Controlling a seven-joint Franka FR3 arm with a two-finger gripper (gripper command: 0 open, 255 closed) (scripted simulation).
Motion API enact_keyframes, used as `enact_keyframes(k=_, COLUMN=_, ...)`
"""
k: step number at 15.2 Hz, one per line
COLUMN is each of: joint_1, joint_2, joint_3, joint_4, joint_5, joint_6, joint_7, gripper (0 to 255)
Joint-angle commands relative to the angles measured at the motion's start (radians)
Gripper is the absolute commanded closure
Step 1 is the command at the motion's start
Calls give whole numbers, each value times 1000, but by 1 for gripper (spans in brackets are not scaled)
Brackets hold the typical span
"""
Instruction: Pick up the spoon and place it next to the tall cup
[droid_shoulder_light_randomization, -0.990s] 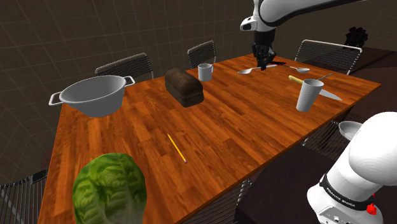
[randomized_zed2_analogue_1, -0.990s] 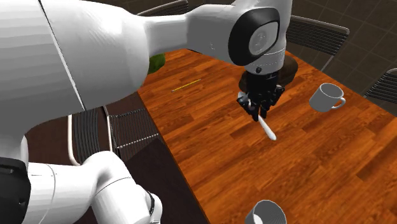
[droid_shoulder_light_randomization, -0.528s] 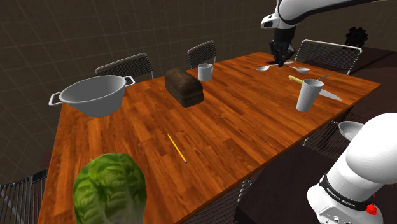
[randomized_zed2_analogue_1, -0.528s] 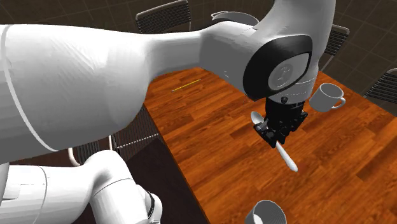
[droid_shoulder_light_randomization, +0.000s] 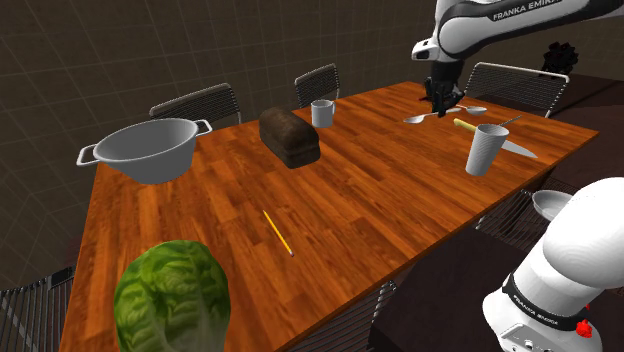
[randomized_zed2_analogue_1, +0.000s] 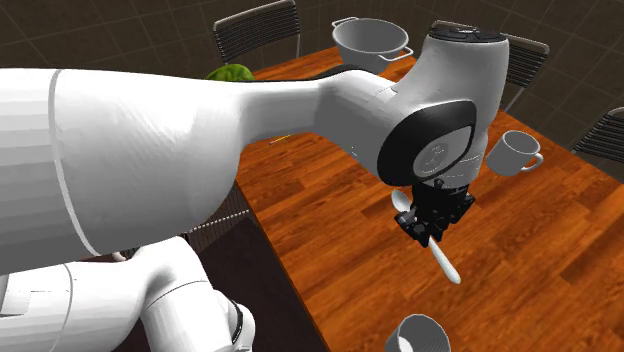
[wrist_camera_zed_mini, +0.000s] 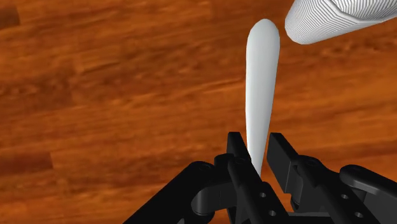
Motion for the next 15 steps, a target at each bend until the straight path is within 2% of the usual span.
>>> enact_keyframes(k=1, joint_1=-1, joint_2=8, joint_3=-4, joint_4=-23, joint_5=-4, joint_6=31, joint_7=6, gripper=255)
enact_keyframes(k=15, joint_1=-12, joint_2=62, joint_3=-25, joint_4=-167, joint_5=-38, joint_6=225, joint_7=52, gripper=255)
